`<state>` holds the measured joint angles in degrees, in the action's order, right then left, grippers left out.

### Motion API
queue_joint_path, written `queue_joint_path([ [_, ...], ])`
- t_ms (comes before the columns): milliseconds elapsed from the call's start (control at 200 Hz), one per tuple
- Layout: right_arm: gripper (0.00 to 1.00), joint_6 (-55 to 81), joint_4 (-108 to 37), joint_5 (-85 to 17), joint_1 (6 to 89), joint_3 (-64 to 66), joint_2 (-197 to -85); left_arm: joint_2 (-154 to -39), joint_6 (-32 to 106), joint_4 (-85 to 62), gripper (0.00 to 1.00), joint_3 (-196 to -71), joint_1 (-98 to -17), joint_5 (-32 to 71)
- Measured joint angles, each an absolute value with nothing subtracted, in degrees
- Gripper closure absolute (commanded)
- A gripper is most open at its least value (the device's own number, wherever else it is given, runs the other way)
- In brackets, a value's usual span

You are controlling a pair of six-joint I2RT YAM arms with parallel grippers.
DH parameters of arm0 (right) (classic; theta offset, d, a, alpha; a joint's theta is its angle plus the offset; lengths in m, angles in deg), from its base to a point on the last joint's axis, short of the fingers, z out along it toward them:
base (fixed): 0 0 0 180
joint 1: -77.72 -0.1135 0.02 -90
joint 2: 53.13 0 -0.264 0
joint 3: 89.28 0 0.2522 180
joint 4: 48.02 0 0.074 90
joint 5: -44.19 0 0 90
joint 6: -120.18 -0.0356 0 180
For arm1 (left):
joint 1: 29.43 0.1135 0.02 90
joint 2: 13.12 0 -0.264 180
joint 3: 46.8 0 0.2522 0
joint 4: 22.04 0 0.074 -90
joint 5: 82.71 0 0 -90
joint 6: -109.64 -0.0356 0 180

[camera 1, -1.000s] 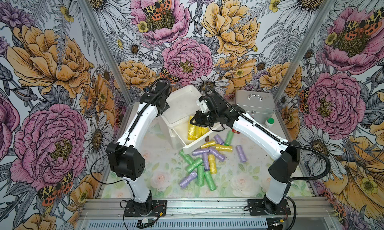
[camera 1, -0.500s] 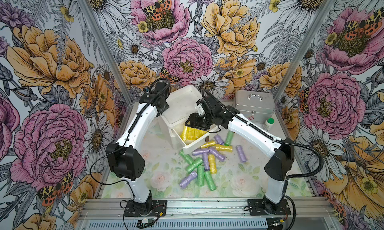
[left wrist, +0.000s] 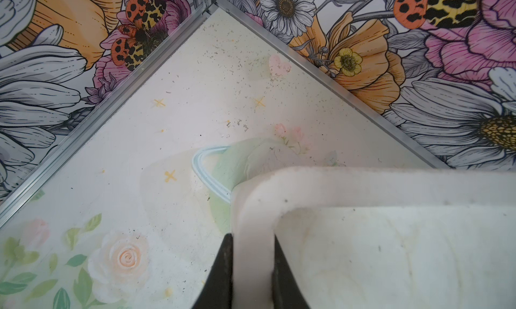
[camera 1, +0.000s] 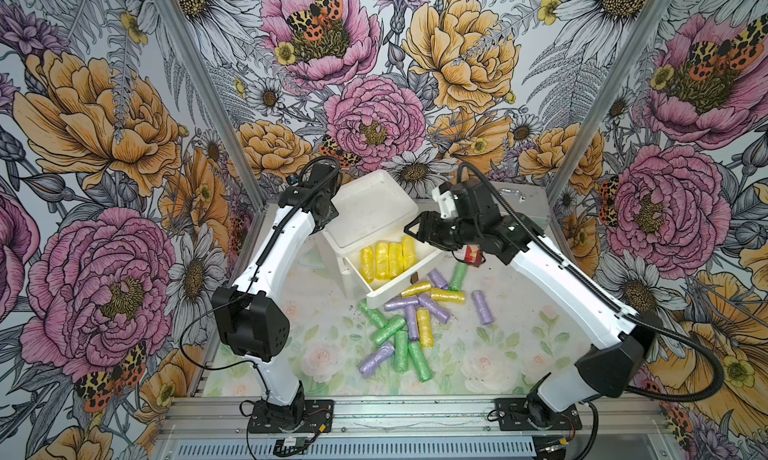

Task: Sort the rolls of trash bags by color and place them into the drawer
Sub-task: Pick up the roll of trash bags from the center of the board.

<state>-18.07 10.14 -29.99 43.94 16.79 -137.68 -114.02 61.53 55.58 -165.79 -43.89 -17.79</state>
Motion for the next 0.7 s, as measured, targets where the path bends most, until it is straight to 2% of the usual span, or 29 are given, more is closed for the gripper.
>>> queue_joint_path([
  [165, 0.34, -18.18, 9.99, -34.45, 48.33, 1.03, -127.1, -114.06, 61.53, 55.58, 1.0, -165.82, -43.89, -17.79],
  [450, 0.39, -14.09, 10.21, -36.57, 48.55, -18.6, -127.1, -114.06, 61.51, 55.58, 1.0, -165.82, -43.89, -17.79],
  [701, 0.41, -16.23, 4.61, -39.59, 40.9, -28.34, -127.04, -114.08, 61.51, 55.55, 1.0, -165.75, -43.89, -17.79],
])
